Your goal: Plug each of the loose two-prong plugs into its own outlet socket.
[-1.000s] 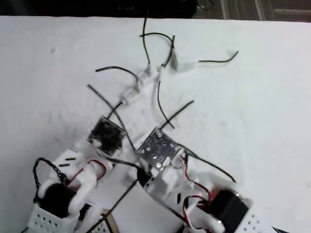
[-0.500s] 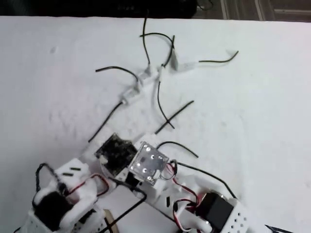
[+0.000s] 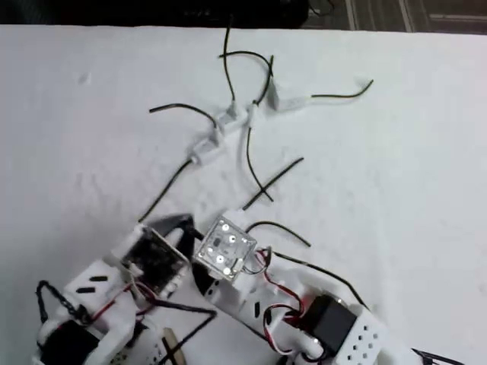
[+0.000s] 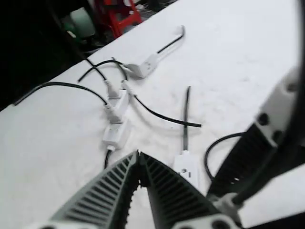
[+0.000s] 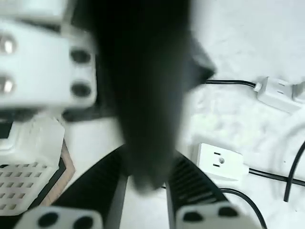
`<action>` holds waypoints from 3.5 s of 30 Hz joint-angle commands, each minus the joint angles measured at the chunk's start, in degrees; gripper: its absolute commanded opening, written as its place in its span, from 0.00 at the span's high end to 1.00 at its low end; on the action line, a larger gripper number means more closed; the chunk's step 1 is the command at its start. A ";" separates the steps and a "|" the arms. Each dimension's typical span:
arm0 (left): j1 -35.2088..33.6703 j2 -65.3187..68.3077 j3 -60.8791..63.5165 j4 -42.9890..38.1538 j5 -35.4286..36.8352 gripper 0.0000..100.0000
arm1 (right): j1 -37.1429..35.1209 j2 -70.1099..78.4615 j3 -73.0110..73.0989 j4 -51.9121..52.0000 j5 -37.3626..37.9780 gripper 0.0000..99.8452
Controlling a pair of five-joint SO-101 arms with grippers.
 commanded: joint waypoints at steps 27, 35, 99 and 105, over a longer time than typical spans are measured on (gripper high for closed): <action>-13.93 8.84 0.62 -3.08 -3.25 0.98 | 44.79 0.13 -0.79 -1.10 0.97 0.98; -13.41 34.24 -14.51 -2.90 -3.25 0.98 | 51.21 0.22 -0.79 -3.47 0.97 0.98; -25.27 109.41 -53.36 -16.44 -7.65 0.91 | 55.43 0.22 -0.44 -3.91 1.14 0.98; -27.21 109.49 -55.74 -16.35 -7.91 0.91 | 55.43 0.22 -0.44 -3.91 1.14 0.98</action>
